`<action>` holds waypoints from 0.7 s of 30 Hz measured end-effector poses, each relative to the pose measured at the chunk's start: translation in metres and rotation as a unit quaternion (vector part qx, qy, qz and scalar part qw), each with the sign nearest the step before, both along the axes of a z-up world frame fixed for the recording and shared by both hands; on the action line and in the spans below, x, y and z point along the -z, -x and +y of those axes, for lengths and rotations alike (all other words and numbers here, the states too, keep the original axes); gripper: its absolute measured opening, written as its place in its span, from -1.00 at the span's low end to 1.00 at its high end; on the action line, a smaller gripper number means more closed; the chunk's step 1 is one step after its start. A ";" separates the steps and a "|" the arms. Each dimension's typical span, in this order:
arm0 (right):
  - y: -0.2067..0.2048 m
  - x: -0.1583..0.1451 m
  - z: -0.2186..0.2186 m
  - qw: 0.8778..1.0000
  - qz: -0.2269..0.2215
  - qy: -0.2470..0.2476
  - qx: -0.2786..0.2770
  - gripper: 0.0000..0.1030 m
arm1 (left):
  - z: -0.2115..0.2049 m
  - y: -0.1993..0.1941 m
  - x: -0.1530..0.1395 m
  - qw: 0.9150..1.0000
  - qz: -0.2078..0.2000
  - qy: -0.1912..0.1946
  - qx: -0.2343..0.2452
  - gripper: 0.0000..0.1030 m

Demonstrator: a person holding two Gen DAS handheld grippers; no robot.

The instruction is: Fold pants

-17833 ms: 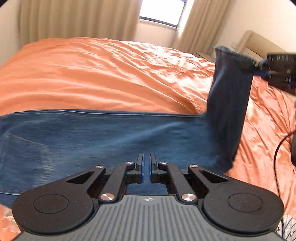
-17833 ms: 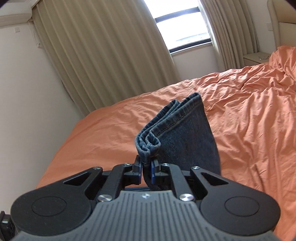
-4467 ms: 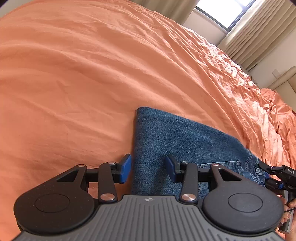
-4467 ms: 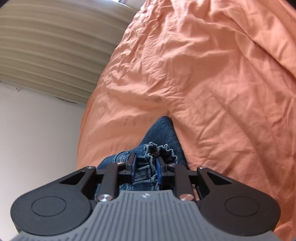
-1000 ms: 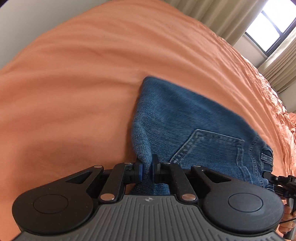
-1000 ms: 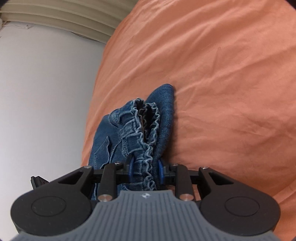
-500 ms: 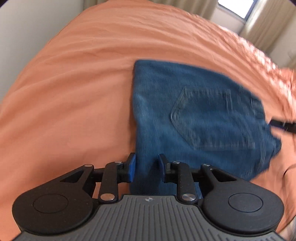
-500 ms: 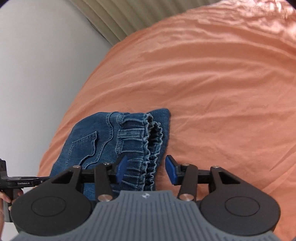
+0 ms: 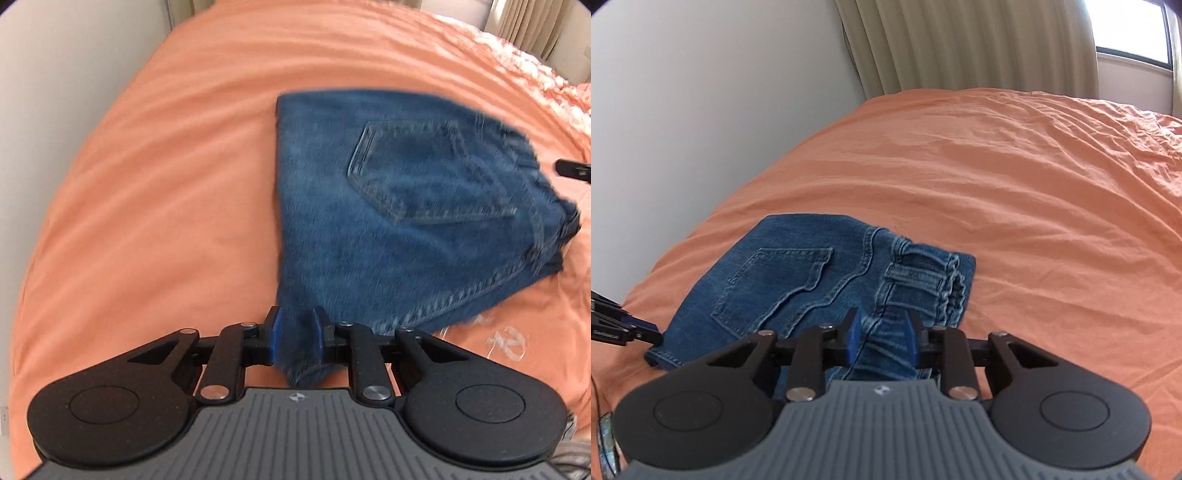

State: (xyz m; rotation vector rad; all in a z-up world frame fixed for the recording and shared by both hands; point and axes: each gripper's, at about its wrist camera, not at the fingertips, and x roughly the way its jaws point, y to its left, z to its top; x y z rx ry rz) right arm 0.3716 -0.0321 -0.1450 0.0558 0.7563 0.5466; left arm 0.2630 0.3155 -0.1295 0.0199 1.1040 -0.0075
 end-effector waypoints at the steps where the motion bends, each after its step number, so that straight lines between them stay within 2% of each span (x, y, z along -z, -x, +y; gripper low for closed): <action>1: -0.009 0.002 0.004 1.000 0.002 0.008 0.000 -0.65 | -0.001 -0.003 -0.004 1.000 -0.008 0.002 -0.002 -0.55; 5: -0.041 0.027 0.018 0.997 0.052 0.052 0.012 -0.73 | -0.004 -0.013 -0.007 0.999 -0.027 0.023 -0.015 -0.55; 7: -0.043 0.034 0.019 0.996 0.057 0.062 0.017 -0.77 | -0.005 -0.014 -0.004 0.999 -0.027 0.027 -0.023 -0.55; 10: -0.025 0.020 0.019 0.998 0.027 0.054 0.010 -0.71 | -0.002 -0.010 -0.002 0.998 -0.031 0.033 -0.034 -0.55; 12: -0.003 0.007 0.021 0.999 -0.004 0.039 -0.011 -0.68 | 0.000 -0.004 -0.004 0.997 -0.040 0.042 -0.044 -0.55; 15: 0.027 -0.002 0.031 0.999 -0.023 0.019 -0.045 -0.67 | 0.002 0.003 -0.010 0.996 -0.053 0.052 -0.049 -0.55; 17: 0.043 0.002 0.044 0.997 -0.030 0.033 -0.067 -0.69 | 0.000 0.003 -0.018 0.996 -0.061 0.043 -0.050 -0.55; 21: 0.054 0.035 0.061 0.993 -0.022 0.089 -0.070 -0.69 | -0.002 0.004 -0.044 0.996 -0.067 0.034 -0.047 -0.49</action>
